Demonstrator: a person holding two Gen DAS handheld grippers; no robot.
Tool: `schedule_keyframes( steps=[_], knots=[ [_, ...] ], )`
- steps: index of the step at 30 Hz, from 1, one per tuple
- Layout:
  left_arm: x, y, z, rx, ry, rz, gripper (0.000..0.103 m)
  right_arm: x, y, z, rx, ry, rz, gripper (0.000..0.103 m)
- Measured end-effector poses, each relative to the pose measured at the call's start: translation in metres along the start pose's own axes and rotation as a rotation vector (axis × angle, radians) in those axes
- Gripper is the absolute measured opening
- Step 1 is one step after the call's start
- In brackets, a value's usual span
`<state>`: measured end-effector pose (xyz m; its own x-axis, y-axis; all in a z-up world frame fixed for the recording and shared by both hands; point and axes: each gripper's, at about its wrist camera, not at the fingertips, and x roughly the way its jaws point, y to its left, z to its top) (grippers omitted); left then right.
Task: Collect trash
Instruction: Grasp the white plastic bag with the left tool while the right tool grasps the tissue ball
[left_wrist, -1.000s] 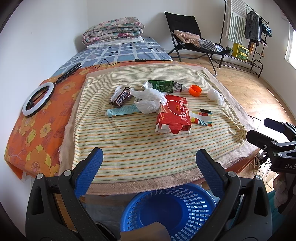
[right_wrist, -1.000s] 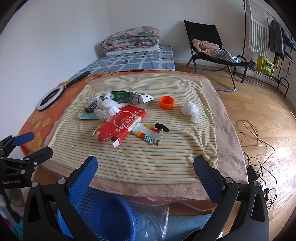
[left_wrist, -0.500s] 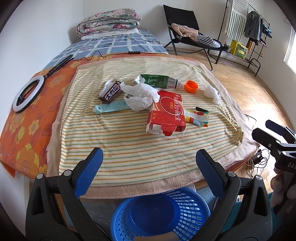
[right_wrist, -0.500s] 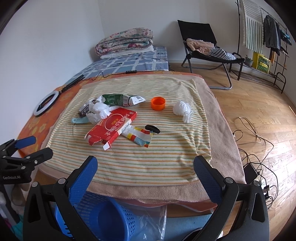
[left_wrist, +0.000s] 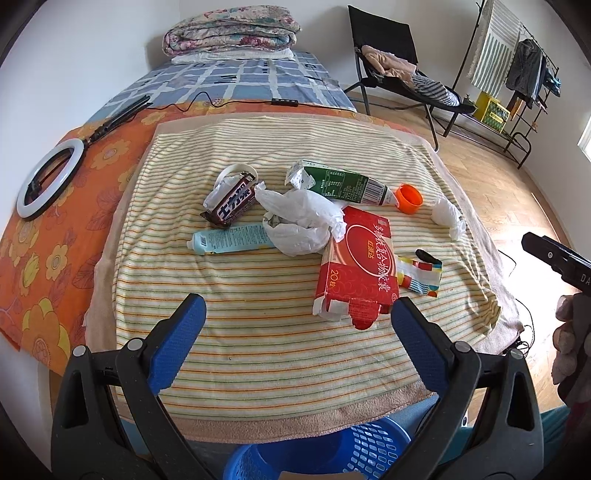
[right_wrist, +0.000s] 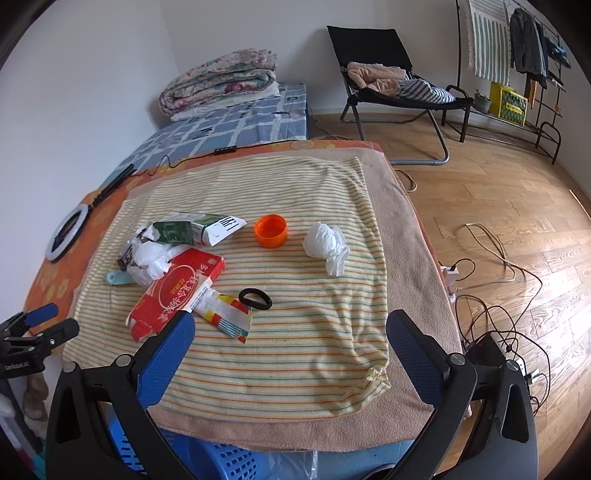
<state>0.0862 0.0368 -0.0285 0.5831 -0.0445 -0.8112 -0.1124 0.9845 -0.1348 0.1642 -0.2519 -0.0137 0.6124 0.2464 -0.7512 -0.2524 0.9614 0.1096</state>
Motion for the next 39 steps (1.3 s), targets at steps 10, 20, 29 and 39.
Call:
schedule_keyframes(
  steps=[10,20,29,39],
  knots=[
    [0.044,0.005,0.043,-0.059,0.029,-0.009,0.102,0.083,-0.016,0.043,-0.017,0.108,-0.015,0.103],
    [0.098,-0.003,0.064,-0.046,0.083,0.028,0.096,0.117,-0.031,0.05,0.042,0.142,-0.035,0.103],
    [0.122,0.004,0.066,-0.049,0.113,0.031,0.068,0.142,-0.032,0.052,0.052,0.171,-0.041,0.102],
    [0.113,0.004,0.068,-0.023,0.077,0.029,0.025,0.157,-0.041,0.049,0.066,0.216,-0.031,0.06]
  ],
)
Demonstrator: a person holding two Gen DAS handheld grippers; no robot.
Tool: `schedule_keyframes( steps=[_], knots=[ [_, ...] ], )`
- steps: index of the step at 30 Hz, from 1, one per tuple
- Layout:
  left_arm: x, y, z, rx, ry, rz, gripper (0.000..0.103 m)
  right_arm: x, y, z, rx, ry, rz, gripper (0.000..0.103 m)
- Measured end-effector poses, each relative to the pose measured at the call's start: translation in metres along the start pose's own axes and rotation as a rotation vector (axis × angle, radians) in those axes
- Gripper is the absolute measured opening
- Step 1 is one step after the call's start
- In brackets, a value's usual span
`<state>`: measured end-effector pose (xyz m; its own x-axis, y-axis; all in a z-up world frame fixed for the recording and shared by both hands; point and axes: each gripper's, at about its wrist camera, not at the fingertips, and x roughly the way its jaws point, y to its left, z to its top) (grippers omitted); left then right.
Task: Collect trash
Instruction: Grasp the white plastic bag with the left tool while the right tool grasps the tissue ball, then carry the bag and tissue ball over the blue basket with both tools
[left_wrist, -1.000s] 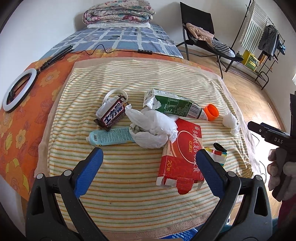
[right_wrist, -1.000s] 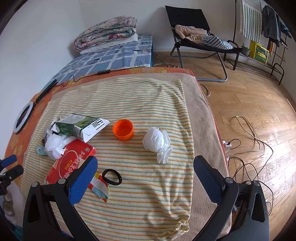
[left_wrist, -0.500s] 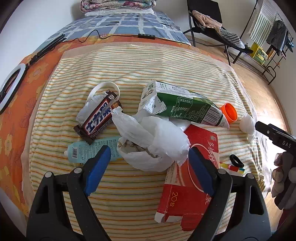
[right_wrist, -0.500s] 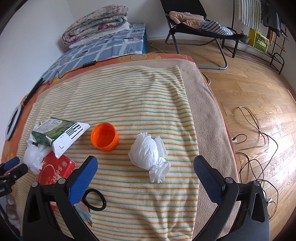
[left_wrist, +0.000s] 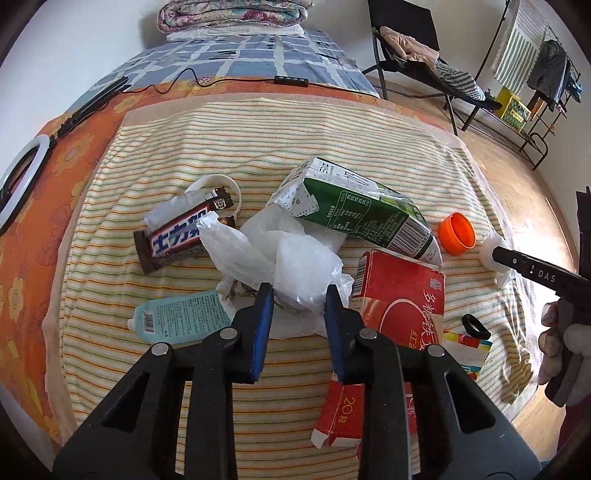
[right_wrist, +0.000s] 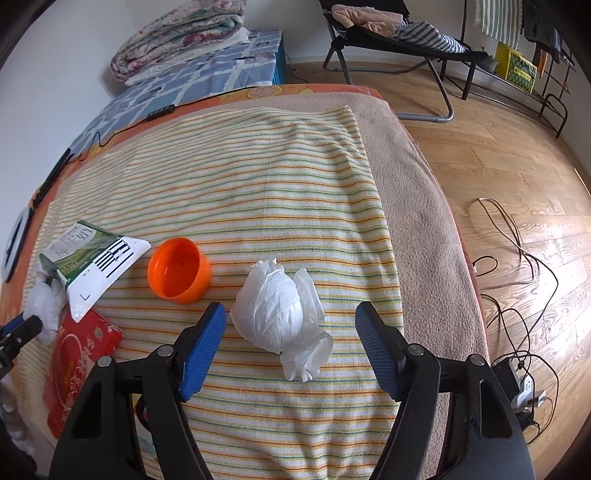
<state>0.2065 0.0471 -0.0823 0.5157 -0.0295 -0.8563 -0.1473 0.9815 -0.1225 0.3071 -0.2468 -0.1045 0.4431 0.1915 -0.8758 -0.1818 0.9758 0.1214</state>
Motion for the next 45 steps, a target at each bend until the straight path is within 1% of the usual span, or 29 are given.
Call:
schedule_keyframes(
  steps=[1,2,3,4,7,8,9,10,12,14,17,22,26,33,39,43,45],
  knots=[
    [0.0,0.0,0.0,0.004,-0.002,0.004,0.022,0.001,-0.001,0.0,0.005,0.005,0.01,0.05],
    [0.0,0.002,-0.001,-0.001,-0.003,-0.001,0.021,0.002,-0.002,0.0,0.01,0.011,0.02,0.044],
    [0.0,0.004,-0.001,-0.008,-0.002,-0.009,0.021,0.003,-0.003,-0.001,0.014,0.016,0.034,0.033],
    [-0.001,0.005,-0.001,-0.013,-0.003,-0.01,0.021,0.003,-0.003,-0.001,0.018,0.017,0.042,0.03],
    [-0.005,0.008,0.0,-0.019,-0.013,-0.01,0.021,0.0,-0.001,-0.001,0.006,0.009,0.039,0.029],
    [-0.006,0.009,0.0,-0.02,-0.016,-0.01,0.02,-0.001,0.0,-0.001,-0.001,0.003,0.041,0.028],
    [-0.006,0.01,0.0,-0.025,-0.015,-0.015,0.019,-0.002,0.001,-0.001,-0.005,-0.001,0.043,0.022],
    [-0.007,0.011,0.0,-0.035,-0.011,-0.025,0.014,-0.003,0.002,0.0,-0.007,-0.006,0.042,0.02],
    [-0.009,0.016,-0.001,-0.066,-0.005,-0.049,0.013,-0.005,0.002,0.001,-0.003,-0.012,0.045,0.015],
    [-0.014,0.017,0.0,-0.066,-0.014,-0.05,0.01,-0.009,0.002,0.001,0.004,-0.02,0.055,0.014],
    [-0.023,0.019,-0.002,-0.059,-0.035,-0.046,0.009,-0.014,0.003,0.001,-0.003,-0.037,0.057,0.012],
    [-0.031,0.03,-0.007,-0.072,-0.034,-0.039,0.009,-0.022,0.007,-0.001,-0.023,-0.051,0.07,0.012],
    [-0.041,0.039,-0.011,-0.093,-0.038,-0.063,0.009,-0.03,0.012,-0.005,-0.044,-0.061,0.071,0.012],
    [-0.082,0.038,-0.019,-0.062,-0.109,-0.074,0.009,-0.066,0.025,-0.012,-0.085,-0.123,0.12,0.011],
    [-0.119,0.032,-0.036,-0.03,-0.143,-0.11,0.008,-0.096,0.045,-0.026,-0.132,-0.168,0.145,0.011],
    [-0.146,0.026,-0.056,0.002,-0.165,-0.12,0.008,-0.12,0.066,-0.046,-0.182,-0.198,0.173,0.011],
    [-0.156,0.025,-0.071,0.013,-0.16,-0.12,0.008,-0.129,0.079,-0.061,-0.221,-0.199,0.189,0.011]
  ],
)
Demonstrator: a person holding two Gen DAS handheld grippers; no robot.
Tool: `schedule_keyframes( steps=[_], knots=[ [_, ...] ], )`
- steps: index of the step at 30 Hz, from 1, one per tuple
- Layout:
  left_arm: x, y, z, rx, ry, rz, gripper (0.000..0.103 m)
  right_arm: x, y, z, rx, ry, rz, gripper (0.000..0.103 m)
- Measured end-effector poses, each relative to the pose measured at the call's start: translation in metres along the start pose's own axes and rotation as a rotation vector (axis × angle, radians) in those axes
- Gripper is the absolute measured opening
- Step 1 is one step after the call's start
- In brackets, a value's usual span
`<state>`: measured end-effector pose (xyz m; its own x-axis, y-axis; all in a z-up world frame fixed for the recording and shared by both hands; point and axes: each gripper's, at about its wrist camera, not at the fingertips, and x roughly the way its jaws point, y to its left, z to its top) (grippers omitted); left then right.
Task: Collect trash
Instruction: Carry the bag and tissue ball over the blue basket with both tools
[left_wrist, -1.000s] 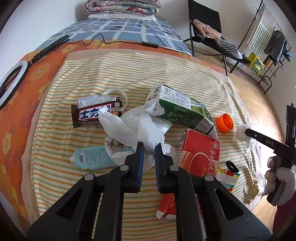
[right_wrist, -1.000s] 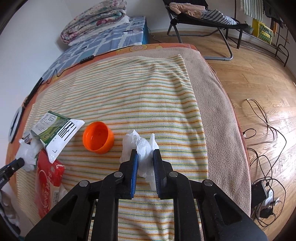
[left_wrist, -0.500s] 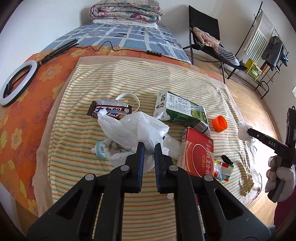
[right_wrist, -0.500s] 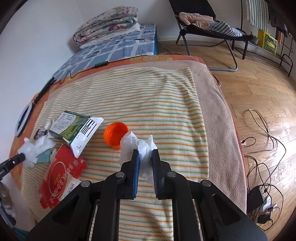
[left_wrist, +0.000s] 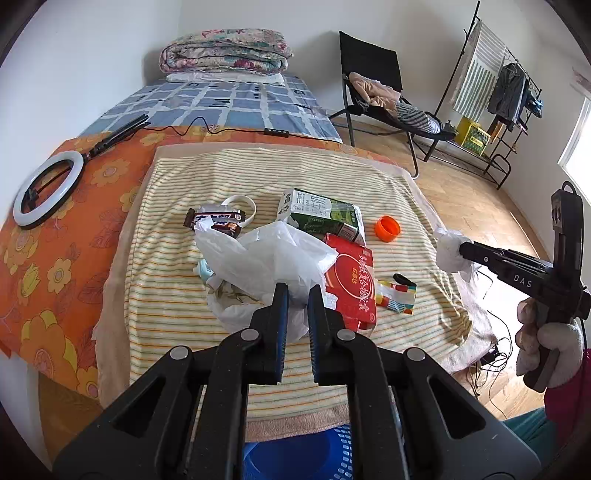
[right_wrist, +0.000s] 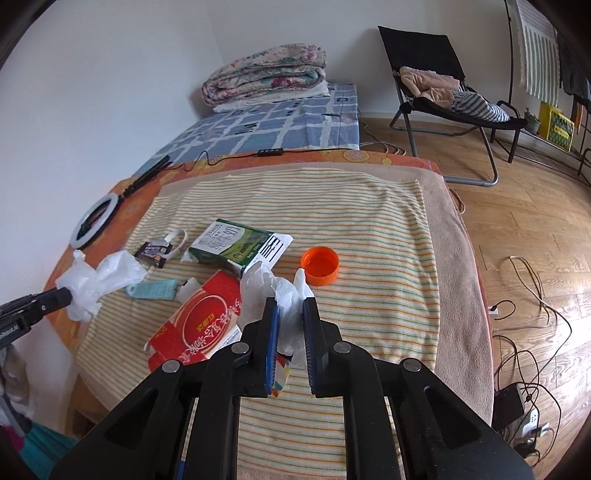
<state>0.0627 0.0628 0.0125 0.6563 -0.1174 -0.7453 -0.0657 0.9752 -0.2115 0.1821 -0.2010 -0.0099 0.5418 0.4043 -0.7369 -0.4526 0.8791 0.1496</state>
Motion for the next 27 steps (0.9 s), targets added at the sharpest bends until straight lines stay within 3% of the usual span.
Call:
schedule_keyframes(
  steps=[14,27],
  knots=[
    [-0.04,-0.013,-0.091,0.052,0.097,-0.002,0.008,-0.041,0.069,-0.085,-0.051,0.043,0.152,0.011],
    [-0.032,-0.026,-0.164,0.09,0.241,-0.022,0.008,-0.042,0.093,-0.15,-0.048,0.135,0.197,0.011]
  ],
)
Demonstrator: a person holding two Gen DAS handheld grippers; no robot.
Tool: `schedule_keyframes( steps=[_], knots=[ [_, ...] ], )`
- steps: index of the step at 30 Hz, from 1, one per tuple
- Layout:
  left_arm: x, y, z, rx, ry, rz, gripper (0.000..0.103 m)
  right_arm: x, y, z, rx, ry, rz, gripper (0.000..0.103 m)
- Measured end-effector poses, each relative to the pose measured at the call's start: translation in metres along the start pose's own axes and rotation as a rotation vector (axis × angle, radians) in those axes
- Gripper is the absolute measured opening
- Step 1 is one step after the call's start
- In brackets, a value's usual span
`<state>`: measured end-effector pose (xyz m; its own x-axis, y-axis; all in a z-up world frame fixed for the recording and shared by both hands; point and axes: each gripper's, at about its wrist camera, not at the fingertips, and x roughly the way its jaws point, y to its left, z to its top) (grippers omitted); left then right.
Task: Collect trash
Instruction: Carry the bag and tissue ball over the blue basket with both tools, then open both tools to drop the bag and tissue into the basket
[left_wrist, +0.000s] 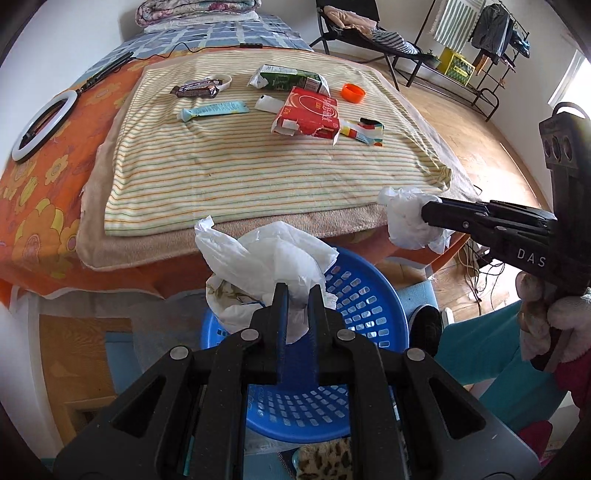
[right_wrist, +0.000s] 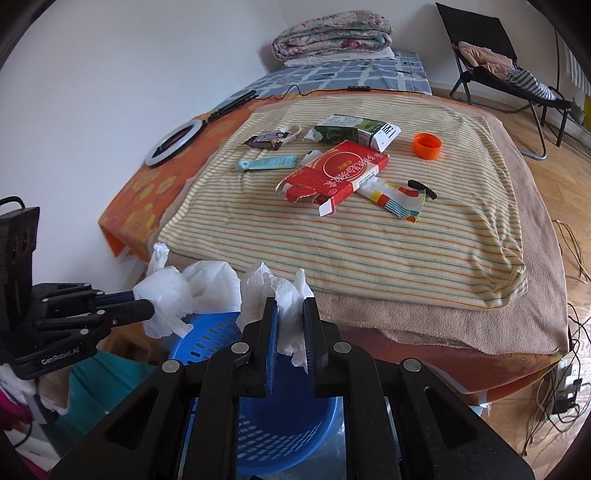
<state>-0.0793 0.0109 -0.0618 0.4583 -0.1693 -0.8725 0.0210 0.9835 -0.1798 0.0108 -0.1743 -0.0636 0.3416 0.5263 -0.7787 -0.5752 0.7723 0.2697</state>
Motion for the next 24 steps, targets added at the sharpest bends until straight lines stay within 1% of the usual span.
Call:
schedule_keyframes(
  steps=[9,14,20,22,24],
  knots=[
    [0.026,-0.002,-0.027,0.007,0.083,-0.01,0.008,0.02,0.013,-0.027,-0.028,0.066,0.002,0.011],
    [0.041,0.005,-0.04,-0.016,0.144,-0.022,0.009,0.032,0.016,-0.039,-0.036,0.106,0.001,0.011],
    [0.048,0.006,-0.044,-0.012,0.168,-0.013,0.009,0.041,0.02,-0.047,-0.054,0.137,0.0,0.012],
    [0.05,0.005,-0.043,-0.009,0.172,-0.01,0.009,0.042,0.02,-0.047,-0.053,0.141,-0.001,0.013],
    [0.052,0.005,-0.042,-0.012,0.18,-0.003,0.017,0.043,0.019,-0.048,-0.052,0.144,-0.002,0.013]
  ],
)
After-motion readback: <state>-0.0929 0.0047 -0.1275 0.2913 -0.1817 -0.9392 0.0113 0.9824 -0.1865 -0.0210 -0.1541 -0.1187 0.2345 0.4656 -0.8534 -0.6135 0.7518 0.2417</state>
